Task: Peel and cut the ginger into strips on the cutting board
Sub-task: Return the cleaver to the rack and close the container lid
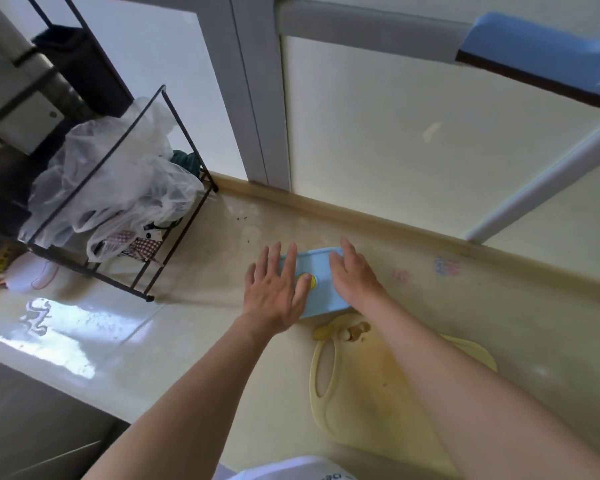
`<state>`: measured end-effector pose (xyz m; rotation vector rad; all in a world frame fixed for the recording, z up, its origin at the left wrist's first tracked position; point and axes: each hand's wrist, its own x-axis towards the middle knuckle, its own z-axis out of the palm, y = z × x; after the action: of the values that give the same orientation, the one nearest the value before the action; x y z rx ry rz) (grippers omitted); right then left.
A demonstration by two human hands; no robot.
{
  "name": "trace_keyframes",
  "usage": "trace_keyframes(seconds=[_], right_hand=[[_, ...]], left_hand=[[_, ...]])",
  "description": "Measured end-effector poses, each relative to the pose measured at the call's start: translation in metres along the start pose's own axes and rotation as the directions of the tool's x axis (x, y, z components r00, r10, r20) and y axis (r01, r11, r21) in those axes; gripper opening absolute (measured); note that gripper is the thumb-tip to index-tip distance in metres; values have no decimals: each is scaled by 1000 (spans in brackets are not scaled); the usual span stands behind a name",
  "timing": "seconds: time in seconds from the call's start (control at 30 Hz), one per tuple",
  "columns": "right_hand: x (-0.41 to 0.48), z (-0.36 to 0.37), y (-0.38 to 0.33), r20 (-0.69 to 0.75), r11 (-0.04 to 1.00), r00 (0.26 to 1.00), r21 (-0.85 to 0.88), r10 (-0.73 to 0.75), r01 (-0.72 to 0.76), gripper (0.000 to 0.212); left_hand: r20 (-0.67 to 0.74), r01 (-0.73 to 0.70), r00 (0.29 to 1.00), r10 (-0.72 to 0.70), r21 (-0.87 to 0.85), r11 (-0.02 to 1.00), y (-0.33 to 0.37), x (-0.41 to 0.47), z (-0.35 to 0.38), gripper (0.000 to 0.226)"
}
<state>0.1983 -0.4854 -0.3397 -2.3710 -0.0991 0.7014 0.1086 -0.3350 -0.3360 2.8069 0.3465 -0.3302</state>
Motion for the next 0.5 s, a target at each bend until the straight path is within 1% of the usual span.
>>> trace_keyframes(seconds=[0.03,0.07,0.1,0.13,0.17,0.2,0.23,0.27,0.3,0.33,0.4,0.47,0.5], right_hand=[[-4,-6,1,-31,1000,1000,29,6,-5,56],[-10,-12,4,-83,999,997,47,6,-2,53],[-17,-17,9,-149,998,989,59,3,6,49],[-25,-20,15,-216,998,976,64,3,11,44],[-34,-21,23,-271,998,963,63,1,17,39],[-42,-20,32,-309,998,951,55,-6,24,35],[-51,-18,42,-331,999,943,42,-15,31,31],[-59,-14,53,-336,999,942,27,-19,29,27],[-67,-9,63,-325,1000,946,7,-19,22,24],[-75,-5,72,-303,1000,953,-19,-19,14,23],[-86,4,86,-235,996,971,-91,-46,25,29],[-93,12,94,-136,981,988,-187,-78,52,40],[-96,16,96,-86,969,992,-238,-93,70,45]], left_hand=[[-30,-11,999,11,-14,1000,0,-2,-6,81],[-109,-49,993,48,-11,999,2,-5,-12,76],[-213,-127,969,123,-6,992,5,-10,-15,67],[-319,-240,921,224,-9,971,9,-17,-14,54],[-406,-355,857,318,-18,935,14,-26,-10,41],[-426,-444,817,389,-33,895,19,-37,-2,30],[-390,-499,804,448,-34,866,23,-49,8,22],[-323,-512,818,475,-32,859,26,-59,18,19],[-246,-503,842,480,-36,863,27,-66,29,22],[-165,-471,873,458,-45,881,29,-72,37,29],[-6,-364,931,364,-31,931,31,-77,47,44],[127,-302,945,302,-23,953,30,-77,55,54],[154,-299,942,298,-20,954,28,-76,60,57]])
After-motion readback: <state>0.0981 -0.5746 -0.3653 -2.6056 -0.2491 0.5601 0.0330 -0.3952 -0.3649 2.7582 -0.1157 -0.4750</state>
